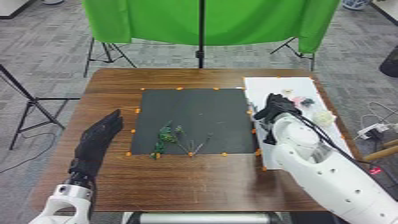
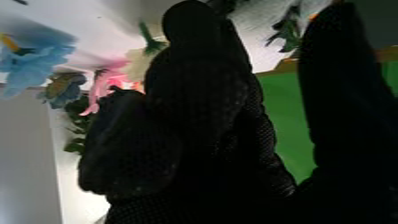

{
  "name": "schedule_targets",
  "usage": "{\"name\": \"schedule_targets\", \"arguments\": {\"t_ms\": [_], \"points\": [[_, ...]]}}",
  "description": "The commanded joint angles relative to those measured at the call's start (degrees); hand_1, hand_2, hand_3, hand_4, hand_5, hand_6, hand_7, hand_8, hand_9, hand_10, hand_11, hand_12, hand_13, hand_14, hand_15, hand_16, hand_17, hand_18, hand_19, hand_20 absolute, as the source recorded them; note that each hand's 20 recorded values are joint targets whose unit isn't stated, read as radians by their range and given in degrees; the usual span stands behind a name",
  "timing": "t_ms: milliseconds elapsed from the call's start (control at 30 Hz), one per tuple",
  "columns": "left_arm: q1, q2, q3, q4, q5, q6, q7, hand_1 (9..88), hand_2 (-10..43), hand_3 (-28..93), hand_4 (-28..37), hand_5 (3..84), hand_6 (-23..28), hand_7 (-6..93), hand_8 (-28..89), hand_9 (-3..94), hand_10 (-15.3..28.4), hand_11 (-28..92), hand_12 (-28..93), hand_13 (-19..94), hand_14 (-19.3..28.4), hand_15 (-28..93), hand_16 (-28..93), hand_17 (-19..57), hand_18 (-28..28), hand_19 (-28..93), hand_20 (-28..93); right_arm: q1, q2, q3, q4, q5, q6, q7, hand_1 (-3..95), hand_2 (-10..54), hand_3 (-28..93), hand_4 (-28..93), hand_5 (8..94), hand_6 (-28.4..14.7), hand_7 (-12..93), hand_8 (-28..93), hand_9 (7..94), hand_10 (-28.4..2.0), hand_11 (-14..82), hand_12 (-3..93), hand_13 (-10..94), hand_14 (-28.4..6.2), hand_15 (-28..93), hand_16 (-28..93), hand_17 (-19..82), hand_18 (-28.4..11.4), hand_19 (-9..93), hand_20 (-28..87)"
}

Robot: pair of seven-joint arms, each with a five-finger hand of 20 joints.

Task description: Arrange flowers

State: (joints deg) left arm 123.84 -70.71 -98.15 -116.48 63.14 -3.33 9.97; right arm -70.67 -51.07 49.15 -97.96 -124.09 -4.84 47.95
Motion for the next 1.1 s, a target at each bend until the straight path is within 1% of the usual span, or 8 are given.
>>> {"name": "schedule_targets", "arguments": {"t_ms": [33,167,233,300,400,500,533,1100], "points": [[0.47,-0.50,-0.13,0.06,0.15,-0.17,-0.79,21.8,-6.1,67,-23.3,38.2,3.8,3.5,-4,35.4,11.0,5,12,25,15.5,5,5,-1.4,13.1,0,16,-2.12,-3.31,-3.09,3.62,-0.03,0.53,-0.98,51.2,-9.5,53,-11,75.7,-8.3,15,-4,85.2,-17.0,29.2,24.7,94,-3.2,50,32,73,-2.1,87,36],[0.39,-0.44,-0.19,0.15,0.10,-0.33,-1.03,21.8,-6.2,67,-23.3,38.2,3.8,3.5,-4,35.3,11.0,5,12,25,15.4,5,5,-1.4,13.1,0,16,-2.86,-3.71,-3.19,4.30,-0.10,1.16,-0.83,58.9,-9.5,43,-4,76.2,-8.6,13,16,86.5,-15.8,25.1,30.5,94,-3.1,50,30,74,-1.8,85,39],[0.26,-0.42,-0.08,0.18,0.14,-0.33,-1.16,21.9,-6.1,67,-23.4,38.2,3.8,3.4,-4,35.3,11.1,5,12,25,15.4,5,5,-1.4,13.1,0,16,-3.10,-3.74,-3.48,4.82,-0.47,3.03,-1.46,82.2,-9.5,-11,33,77.5,-8.3,12,21,88.6,-14.5,20.5,35.9,94,-3.0,51,29,74,-1.8,83,42],[0.25,-0.45,0.00,0.18,0.14,-0.44,-1.20,21.8,-6.1,67,-23.4,38.2,3.9,3.4,-4,35.3,11.1,5,12,25,15.4,5,5,-1.4,13.1,0,16,-3.44,-3.58,-3.55,4.85,-0.53,4.15,-1.89,89.3,-9.5,-24,44,79.0,-7.5,14,23,90.1,-13.6,19.6,38.9,94,-2.8,52,29,75,-1.9,83,43],[0.46,-0.49,-0.01,0.06,0.15,-0.59,-1.27,21.9,-6.1,67,-23.4,38.2,3.9,3.4,-4,35.1,11.0,5,12,25,15.4,5,5,-1.4,13.1,0,16,-3.84,-3.28,-3.44,4.64,-0.41,6.76,-2.59,86.8,-9.5,-12,41,81.4,-6.1,17,25,91.0,-13.0,25.8,38.0,94,-2.4,55,26,76,-2.1,83,45],[0.55,-0.42,-0.03,-0.03,0.07,-0.46,-1.34,21.8,-6.1,67,-23.3,38.2,3.9,3.4,-4,35.0,11.0,5,12,25,15.4,5,5,-1.4,13.1,0,16,-4.44,-2.93,-1.94,3.25,0.11,9.78,-3.56,71.0,-9.5,33,11,81.9,-5.6,19,25,90.9,-12.7,28.9,37.0,94,-2.1,57,25,77,-2.2,84,45],[0.46,-0.38,-0.03,-0.04,0.05,-0.39,-1.39,21.9,-6.0,67,-23.2,38.2,3.9,3.4,-4,35.0,11.0,5,12,25,15.4,5,5,-1.4,13.1,0,16,-4.73,-2.66,-1.20,2.32,0.20,10.79,-3.91,69.2,-9.5,38,9,81.9,-5.5,19,25,90.9,-12.7,29.8,36.8,94,-1.9,57,25,77,-2.3,85,45],[0.19,-0.50,0.21,0.11,-0.41,-0.25,-0.84,22.0,-6.0,67,-23.0,38.1,3.9,3.3,-4,34.7,11.1,5,12,25,15.4,5,5,-1.4,13.3,0,16,-9.25,-2.45,5.02,-13.12,6.92,19.69,-9.05,66.1,-9.5,44,10,81.5,-5.3,23,26,90.3,-12.8,37.2,34.1,94,-0.9,62,23,79,-2.6,88,44]]}}
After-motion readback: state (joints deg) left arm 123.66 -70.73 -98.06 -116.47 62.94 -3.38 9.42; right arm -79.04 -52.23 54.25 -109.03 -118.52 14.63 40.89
